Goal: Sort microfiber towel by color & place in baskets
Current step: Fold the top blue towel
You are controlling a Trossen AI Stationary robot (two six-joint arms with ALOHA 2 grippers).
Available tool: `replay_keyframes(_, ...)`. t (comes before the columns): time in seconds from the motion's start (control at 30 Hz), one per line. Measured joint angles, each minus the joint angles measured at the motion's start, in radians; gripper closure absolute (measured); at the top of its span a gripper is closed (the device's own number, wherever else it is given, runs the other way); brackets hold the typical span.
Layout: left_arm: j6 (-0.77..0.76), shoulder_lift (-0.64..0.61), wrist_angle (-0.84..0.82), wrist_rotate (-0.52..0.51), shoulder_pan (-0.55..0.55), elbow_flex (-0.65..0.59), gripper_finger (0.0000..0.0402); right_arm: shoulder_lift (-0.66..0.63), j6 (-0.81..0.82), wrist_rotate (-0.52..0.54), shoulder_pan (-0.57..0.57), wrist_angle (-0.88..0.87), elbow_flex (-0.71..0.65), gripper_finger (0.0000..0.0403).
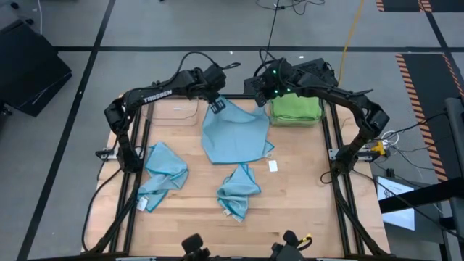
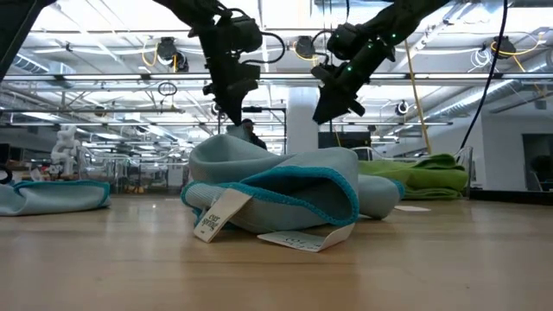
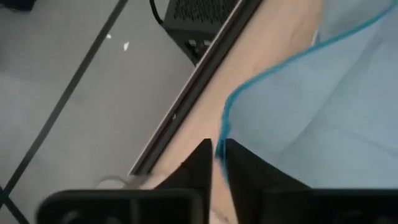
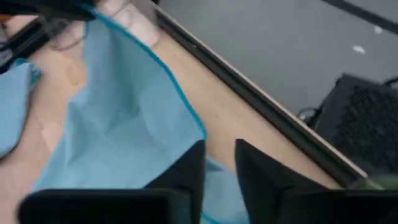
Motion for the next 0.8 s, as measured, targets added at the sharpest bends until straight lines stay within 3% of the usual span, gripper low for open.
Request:
replay_keyframes(0.17,-0.009,0.0,0.006,-0.017,0.006,0.0,0.0294,-0.026,0.011,-0.015,-0.001,-0.065,0.0,0.0253)
replay_keyframes(0.33,-0.089,0.0,-0.099,-0.021,0.007,0.0,0.0255,-0.099,0.02,-0.12,0.014,-0.253,0.0,0.0229)
replay_keyframes(0.47,-0.213,0.0,-0.271,0.127,-0.002,-0.001,0.0249,-0.157,-0.015,-0.133,0.068,-0.479,-0.005,0.0228)
replay_keyframes(0.57,-0.256,-0.001,-0.304,0.242,-0.054,-0.033,0.0255,-0.208,-0.008,-0.135,0.121,-0.573,-0.06,0.0233)
replay_keyframes(0.67,-0.273,-0.03,-0.27,0.304,-0.14,-0.089,0.0267,-0.259,0.093,-0.132,0.182,-0.533,-0.155,0.0238)
replay_keyframes(0.8,-0.292,-0.047,-0.134,0.287,-0.267,-0.173,0.0285,-0.315,0.233,-0.126,0.267,-0.288,-0.324,0.0247)
